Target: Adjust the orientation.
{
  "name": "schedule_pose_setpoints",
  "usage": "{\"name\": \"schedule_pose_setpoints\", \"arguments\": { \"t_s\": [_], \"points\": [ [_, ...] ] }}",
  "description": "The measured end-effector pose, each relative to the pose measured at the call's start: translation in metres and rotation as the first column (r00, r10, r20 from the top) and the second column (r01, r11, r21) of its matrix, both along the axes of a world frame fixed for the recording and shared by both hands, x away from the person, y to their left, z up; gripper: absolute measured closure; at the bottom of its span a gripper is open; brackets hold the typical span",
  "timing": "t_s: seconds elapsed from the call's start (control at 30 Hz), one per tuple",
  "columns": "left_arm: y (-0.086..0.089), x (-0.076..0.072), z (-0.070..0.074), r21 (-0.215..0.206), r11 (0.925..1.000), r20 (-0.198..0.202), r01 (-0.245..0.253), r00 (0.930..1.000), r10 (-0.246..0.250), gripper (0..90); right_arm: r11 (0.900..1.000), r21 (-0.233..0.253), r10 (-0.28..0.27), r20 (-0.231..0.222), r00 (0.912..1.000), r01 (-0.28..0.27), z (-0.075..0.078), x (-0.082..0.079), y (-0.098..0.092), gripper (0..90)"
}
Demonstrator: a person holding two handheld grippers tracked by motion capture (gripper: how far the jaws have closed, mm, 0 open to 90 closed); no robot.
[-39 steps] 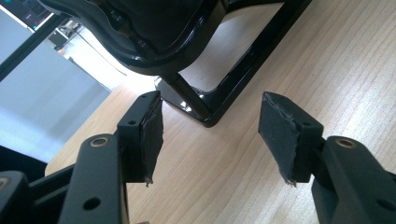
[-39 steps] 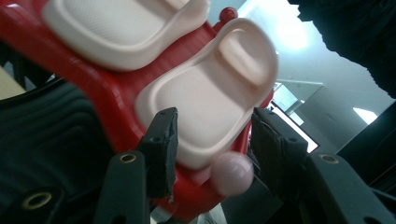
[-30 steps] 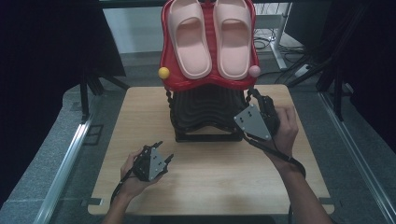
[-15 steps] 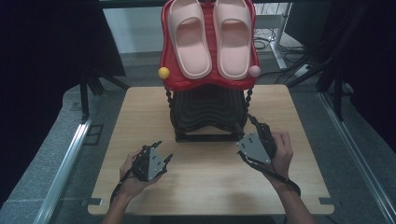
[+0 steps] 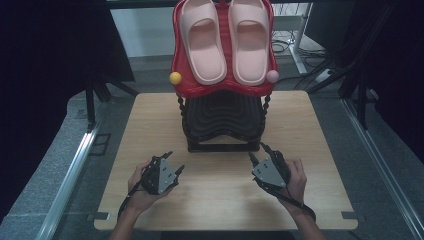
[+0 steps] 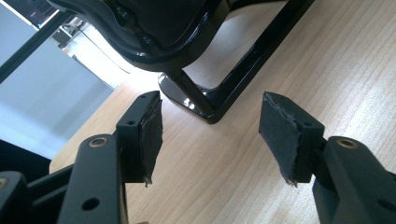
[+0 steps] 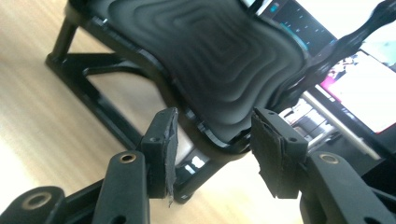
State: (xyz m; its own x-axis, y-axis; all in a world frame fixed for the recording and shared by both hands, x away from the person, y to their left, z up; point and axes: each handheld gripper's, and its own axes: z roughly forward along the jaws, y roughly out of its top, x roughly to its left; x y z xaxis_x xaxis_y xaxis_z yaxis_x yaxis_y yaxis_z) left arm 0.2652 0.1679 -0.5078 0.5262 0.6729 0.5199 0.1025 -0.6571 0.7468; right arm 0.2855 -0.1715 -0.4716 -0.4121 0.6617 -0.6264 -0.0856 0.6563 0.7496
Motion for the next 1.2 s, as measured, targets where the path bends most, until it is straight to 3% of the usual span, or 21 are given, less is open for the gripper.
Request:
{"name": "schedule_pose_setpoints", "arguments": {
  "t_s": [0.27,0.7,1.2],
  "points": [
    [0.0,-0.001,0.0,0.003,1.0,0.001,0.0,1.0,0.0,39.9,1.0,0.013,0.024,-0.055,0.9982,-0.024,-0.022,0.002,0.003,51.7],
    [-0.001,0.0,-0.001,0.001,1.0,-0.001,0.001,1.0,-0.001,39.4,0.999,0.032,0.02,-0.066,0.9976,-0.018,-0.023,0.002,-0.002,51.6],
    [-0.002,-0.001,-0.004,0.011,0.9999,-0.012,0.006,0.9999,-0.005,38.6,0.999,0.044,0.0,-0.122,0.9925,0.005,-0.031,0.003,-0.01,50.1]
  ]
}}
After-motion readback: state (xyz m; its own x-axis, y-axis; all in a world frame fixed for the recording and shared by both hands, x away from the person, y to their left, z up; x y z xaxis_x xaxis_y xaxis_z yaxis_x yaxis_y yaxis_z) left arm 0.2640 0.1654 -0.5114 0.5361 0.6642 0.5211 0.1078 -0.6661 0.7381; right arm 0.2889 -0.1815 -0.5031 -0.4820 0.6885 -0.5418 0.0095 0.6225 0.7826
